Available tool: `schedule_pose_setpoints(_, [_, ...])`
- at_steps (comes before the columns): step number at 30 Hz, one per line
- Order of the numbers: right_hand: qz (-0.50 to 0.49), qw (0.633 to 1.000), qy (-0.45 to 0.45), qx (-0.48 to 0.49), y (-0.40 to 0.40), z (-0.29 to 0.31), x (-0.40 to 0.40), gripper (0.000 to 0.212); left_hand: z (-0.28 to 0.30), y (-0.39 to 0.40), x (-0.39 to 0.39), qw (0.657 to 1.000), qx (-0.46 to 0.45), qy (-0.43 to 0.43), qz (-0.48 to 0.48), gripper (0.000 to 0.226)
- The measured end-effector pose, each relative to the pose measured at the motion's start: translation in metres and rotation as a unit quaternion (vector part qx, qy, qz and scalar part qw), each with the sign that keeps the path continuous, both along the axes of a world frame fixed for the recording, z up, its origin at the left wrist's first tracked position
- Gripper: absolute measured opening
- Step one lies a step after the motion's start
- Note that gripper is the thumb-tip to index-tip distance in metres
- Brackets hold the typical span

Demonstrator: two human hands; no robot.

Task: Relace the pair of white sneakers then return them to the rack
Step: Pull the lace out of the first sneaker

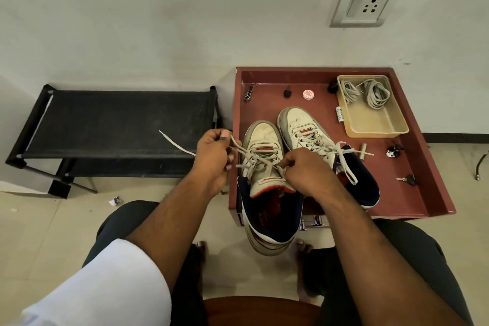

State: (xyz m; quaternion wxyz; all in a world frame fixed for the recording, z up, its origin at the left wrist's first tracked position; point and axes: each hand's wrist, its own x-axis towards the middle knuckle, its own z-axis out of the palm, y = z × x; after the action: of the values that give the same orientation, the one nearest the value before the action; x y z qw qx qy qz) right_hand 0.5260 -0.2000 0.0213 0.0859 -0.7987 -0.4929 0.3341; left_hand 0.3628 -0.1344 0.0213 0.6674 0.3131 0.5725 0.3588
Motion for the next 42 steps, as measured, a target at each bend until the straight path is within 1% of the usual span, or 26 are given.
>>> schedule_pose_setpoints(3, [0.034,0.999,-0.038,-0.015,0.013,0.004,-0.005,0.018,0.002,-0.001,0.004,0.998,-0.020,-0.033,-0.050,0.015])
schedule_pose_setpoints(4, [0.039,0.998,-0.050,-0.011,0.016,0.004,-0.007,0.015,0.003,-0.001,0.004,0.997,-0.006,-0.018,-0.069,0.016])
schedule_pose_setpoints(5, [0.041,0.998,-0.053,-0.005,0.017,0.003,-0.009,0.013,0.003,0.000,0.003,0.994,0.029,0.030,-0.096,0.016])
schedule_pose_setpoints(6, [0.041,0.998,-0.047,0.000,0.016,0.001,-0.009,0.010,0.002,0.001,0.002,0.983,0.081,0.098,-0.132,0.016])
schedule_pose_setpoints(8, [0.041,0.999,-0.034,0.009,0.013,-0.001,-0.006,0.008,-0.001,0.005,-0.003,0.928,0.192,0.227,-0.224,0.015])
schedule_pose_setpoints(9, [0.041,0.999,-0.030,0.016,0.011,-0.001,-0.002,0.009,-0.001,0.008,-0.005,0.896,0.215,0.269,-0.281,0.015])
schedule_pose_setpoints(11, [0.033,0.998,-0.004,0.044,0.006,-0.001,0.004,0.010,0.001,0.011,-0.009,0.843,0.206,0.311,-0.387,0.018])
schedule_pose_setpoints(12, [0.029,0.998,0.011,0.057,0.004,-0.001,0.006,0.011,0.003,0.012,-0.009,0.830,0.194,0.318,-0.416,0.017])
schedule_pose_setpoints(14, [0.036,0.998,0.016,0.056,-0.001,-0.001,0.007,0.013,0.005,0.014,-0.011,0.819,0.204,0.330,-0.422,0.014])
schedule_pose_setpoints(17, [0.061,0.997,-0.029,0.041,-0.004,-0.001,0.004,0.022,0.003,0.013,-0.011,0.808,0.247,0.366,-0.391,0.009])
schedule_pose_setpoints(20, [0.073,0.994,-0.070,0.050,-0.005,0.001,0.000,0.027,-0.006,0.014,-0.017,0.805,0.297,0.397,-0.327,0.008])
schedule_pose_setpoints(21, [0.077,0.993,-0.078,0.052,-0.005,0.001,0.000,0.027,-0.010,0.016,-0.021,0.811,0.310,0.400,-0.293,0.008])
schedule_pose_setpoints(23, [0.075,0.993,-0.076,0.054,-0.006,0.000,0.001,0.024,-0.014,0.020,-0.027,0.840,0.312,0.395,-0.204,0.008])
schedule_pose_setpoints(25, [0.061,0.995,-0.055,0.057,-0.006,0.000,0.002,0.021,-0.013,0.026,-0.032,0.888,0.271,0.361,-0.088,0.010])
schedule_pose_setpoints(27, [0.048,0.996,-0.039,0.063,-0.006,-0.003,0.003,0.019,-0.010,0.028,-0.034,0.936,0.205,0.286,0.026,0.014])
schedule_pose_setpoints(28, [0.044,0.996,-0.035,0.064,-0.005,-0.004,0.003,0.018,-0.010,0.028,-0.034,0.950,0.179,0.245,0.074,0.015])
schedule_pose_setpoints(30, [0.041,0.996,-0.034,0.068,-0.004,-0.005,0.002,0.017,-0.013,0.028,-0.035,0.959,0.141,0.193,0.153,0.014])
schedule_pose_setpoints(33, [0.029,0.996,-0.025,0.074,-0.003,-0.007,0.002,0.018,-0.018,0.032,-0.039,0.949,0.076,0.163,0.260,0.013])
schedule_pose_setpoints(35, [0.020,0.997,-0.018,0.072,-0.002,-0.008,0.002,0.017,-0.021,0.035,-0.042,0.945,0.040,0.149,0.287,0.008])
schedule_pose_setpoints(36, [0.018,0.997,-0.016,0.070,-0.002,-0.008,0.002,0.017,-0.022,0.034,-0.043,0.948,0.047,0.170,0.265,0.014])
schedule_pose_setpoints(37, [0.016,0.998,-0.015,0.067,-0.001,-0.009,0.002,0.017,-0.024,0.033,-0.043,0.949,0.078,0.225,0.207,0.024])
schedule_pose_setpoints(38, [0.013,0.998,-0.014,0.065,-0.001,-0.009,0.001,0.017,-0.024,0.030,-0.040,0.941,0.137,0.286,0.119,0.033])
schedule_pose_setpoints(39, [0.011,0.998,-0.014,0.066,0.000,-0.009,0.001,0.017,-0.025,0.028,-0.034,0.921,0.210,0.327,0.011,0.037])
schedule_pose_setpoints(40, [0.008,0.998,-0.014,0.067,0.000,-0.009,0.001,0.016,-0.023,0.023,-0.027,0.890,0.276,0.348,-0.107,0.036])
schedule_pose_setpoints(41, [0.007,0.998,-0.015,0.068,0.000,-0.009,0.000,0.016,-0.021,0.018,-0.018,0.851,0.312,0.364,-0.216,0.033])
schedule_pose_setpoints(42, [0.006,0.997,-0.017,0.070,0.000,-0.009,0.000,0.016,-0.019,0.012,-0.009,0.815,0.319,0.379,-0.300,0.029])
